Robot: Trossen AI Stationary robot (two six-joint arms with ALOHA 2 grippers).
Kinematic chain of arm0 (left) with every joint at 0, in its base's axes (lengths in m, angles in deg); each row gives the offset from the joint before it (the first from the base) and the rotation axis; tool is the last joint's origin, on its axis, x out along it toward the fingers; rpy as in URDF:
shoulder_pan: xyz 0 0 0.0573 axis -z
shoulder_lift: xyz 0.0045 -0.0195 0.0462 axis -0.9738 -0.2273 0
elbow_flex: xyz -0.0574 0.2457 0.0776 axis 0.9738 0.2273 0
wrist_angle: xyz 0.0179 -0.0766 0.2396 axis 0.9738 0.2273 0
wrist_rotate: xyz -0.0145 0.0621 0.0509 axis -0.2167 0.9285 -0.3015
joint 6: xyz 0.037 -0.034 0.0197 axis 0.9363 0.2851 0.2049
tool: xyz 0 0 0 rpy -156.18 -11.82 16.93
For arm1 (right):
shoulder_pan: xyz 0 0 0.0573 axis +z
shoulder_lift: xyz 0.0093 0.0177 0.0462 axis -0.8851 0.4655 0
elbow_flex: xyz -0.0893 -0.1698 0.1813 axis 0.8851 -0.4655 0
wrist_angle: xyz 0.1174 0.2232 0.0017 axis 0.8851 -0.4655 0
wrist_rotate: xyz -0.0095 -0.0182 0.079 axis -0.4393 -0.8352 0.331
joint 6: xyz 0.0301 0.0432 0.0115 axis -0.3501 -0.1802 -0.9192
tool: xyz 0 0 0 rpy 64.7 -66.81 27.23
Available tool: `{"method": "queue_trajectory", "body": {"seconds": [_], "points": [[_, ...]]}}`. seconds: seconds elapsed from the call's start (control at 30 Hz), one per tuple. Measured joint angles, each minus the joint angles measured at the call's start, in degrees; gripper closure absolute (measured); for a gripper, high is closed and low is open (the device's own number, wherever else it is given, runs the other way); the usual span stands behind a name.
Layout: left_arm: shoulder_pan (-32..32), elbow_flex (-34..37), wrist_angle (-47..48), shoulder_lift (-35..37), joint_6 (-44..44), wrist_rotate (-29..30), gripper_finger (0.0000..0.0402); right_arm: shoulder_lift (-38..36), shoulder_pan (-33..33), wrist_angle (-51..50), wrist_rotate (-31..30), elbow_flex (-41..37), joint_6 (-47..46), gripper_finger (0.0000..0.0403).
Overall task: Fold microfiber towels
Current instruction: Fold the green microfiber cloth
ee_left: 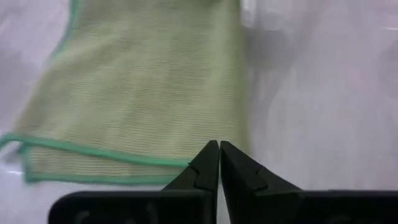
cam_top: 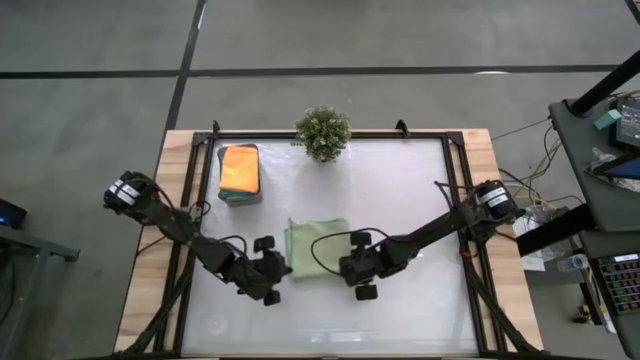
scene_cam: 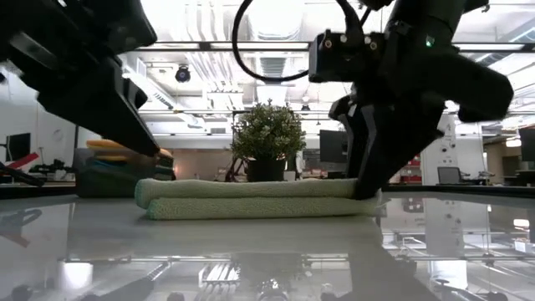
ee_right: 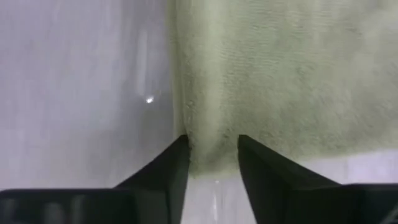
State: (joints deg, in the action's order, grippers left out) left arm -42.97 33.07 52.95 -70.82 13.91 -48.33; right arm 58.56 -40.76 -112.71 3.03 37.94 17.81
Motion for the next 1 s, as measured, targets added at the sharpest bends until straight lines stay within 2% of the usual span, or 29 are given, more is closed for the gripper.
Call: {"method": "queue_trajectory", "body": {"seconds": [0.23, 0.5, 0.6, 0.8, 1.0], "points": [[-2.0, 0.5, -0.4, -2.5, 0.3, 4.8, 0.0401, -5.4, -1.5, -3.3, 0.1, -0.1, -8.6, 0.0223], [-3.3, 0.4, -2.8, -8.0, 0.3, 5.4, 0.0401, -11.3, -8.4, -1.5, -0.1, -5.1, -27.5, 0.02], [-3.3, 0.4, -3.0, -9.1, 0.3, 5.3, 0.0401, -12.4, -10.8, 2.7, 0.9, -9.3, -32.5, 0.0199], [-3.3, 0.4, -3.0, -9.3, 0.3, 5.3, 0.0401, -12.1, -14.4, 19.8, 8.5, -18.3, -38.1, 0.0199], [-3.3, 0.4, -3.0, -9.3, 0.3, 5.3, 0.0401, -11.0, -15.1, 28.5, 9.2, -22.9, -41.7, 0.0199]]}}
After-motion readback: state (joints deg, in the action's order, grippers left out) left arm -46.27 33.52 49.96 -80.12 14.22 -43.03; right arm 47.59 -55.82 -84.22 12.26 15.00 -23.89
